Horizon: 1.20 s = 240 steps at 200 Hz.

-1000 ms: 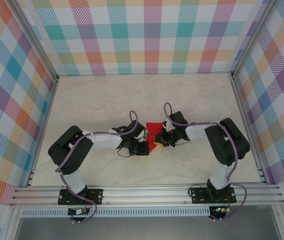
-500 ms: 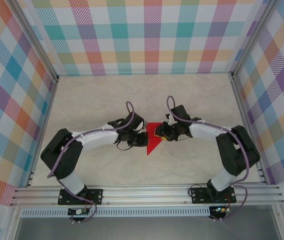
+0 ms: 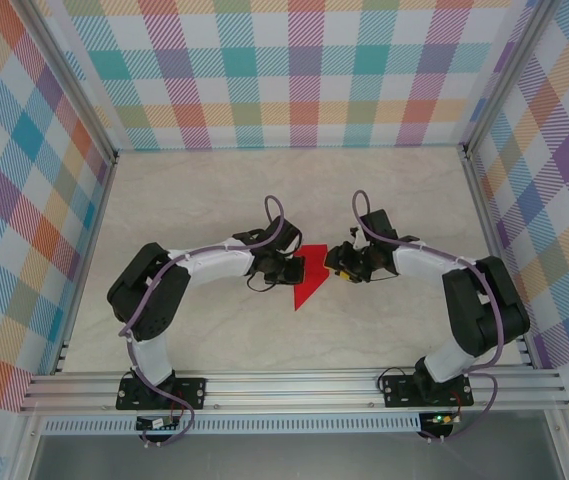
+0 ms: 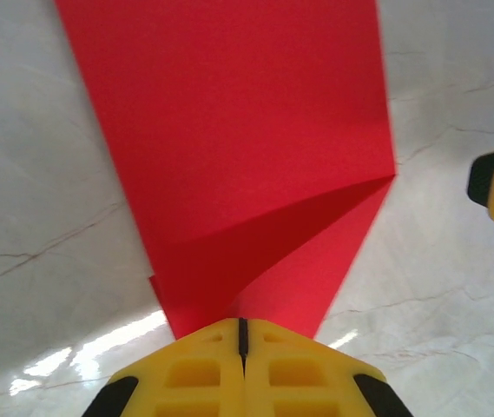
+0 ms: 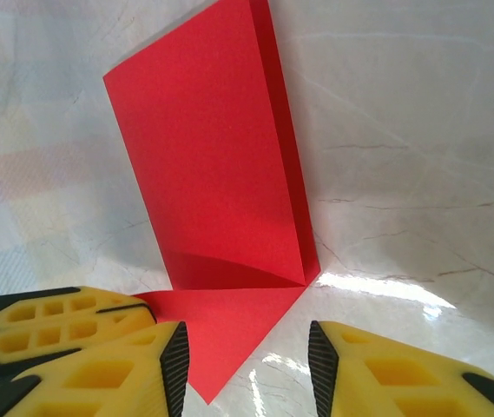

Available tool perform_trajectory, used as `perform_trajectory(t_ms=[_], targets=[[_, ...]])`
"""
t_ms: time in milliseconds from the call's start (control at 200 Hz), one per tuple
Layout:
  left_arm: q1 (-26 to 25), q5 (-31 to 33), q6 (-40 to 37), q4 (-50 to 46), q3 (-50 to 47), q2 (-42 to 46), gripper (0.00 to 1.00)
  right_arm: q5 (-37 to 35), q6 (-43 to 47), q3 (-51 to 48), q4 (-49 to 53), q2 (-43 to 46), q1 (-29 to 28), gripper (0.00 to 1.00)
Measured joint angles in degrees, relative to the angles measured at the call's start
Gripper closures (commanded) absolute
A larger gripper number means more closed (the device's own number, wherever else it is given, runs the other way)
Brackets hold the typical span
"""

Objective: Fold a paper plane with a square sheet of paper (pick it up from the middle)
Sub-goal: Third fold the triangle at the center of the table.

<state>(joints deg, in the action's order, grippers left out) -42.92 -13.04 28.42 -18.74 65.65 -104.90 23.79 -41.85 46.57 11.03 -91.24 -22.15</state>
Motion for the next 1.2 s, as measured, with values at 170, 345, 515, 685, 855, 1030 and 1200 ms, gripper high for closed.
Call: perform_trajectory(t_ms=[170,345,515,685,855,1030,1200], targets=[[0.0,2.1,0.0,-0.9,0.1,-0.3,0.97,1.9,0.0,0.0,-1.6,-1.7,0.0,0.55],[0.0,3.0,0.0,-0.8,0.5,-2.3,0.98,3.1,-0.1,0.0,-2.5,-3.5,0.0,0.54],[0.0,3.4,0.0,-0.7,0.9,-3.5,0.98,4.9,-0.1,0.0,-3.7,-4.8,0.0,0.53],[0.0,3.5,0.0,-0.7,0.9,-3.6,0.98,6.9,-0.1,0.0,-5.1,-6.1,0.0,0.53],[0.0,3.6,0.0,-0.7,0.9,-3.7,0.98,5.7,-0.1,0.0,-4.8,-6.3,0.0,0.52],[0.0,3.6,0.0,-0.5,0.8,-3.6,0.94,2.3,-0.1,0.0,-3.3,-5.7,0.0,0.51],[0.0,3.1,-0.3,-0.2,0.4,-3.2,0.94,0.6,-0.5,-0.1,-3.1,-5.7,0.0,0.51]])
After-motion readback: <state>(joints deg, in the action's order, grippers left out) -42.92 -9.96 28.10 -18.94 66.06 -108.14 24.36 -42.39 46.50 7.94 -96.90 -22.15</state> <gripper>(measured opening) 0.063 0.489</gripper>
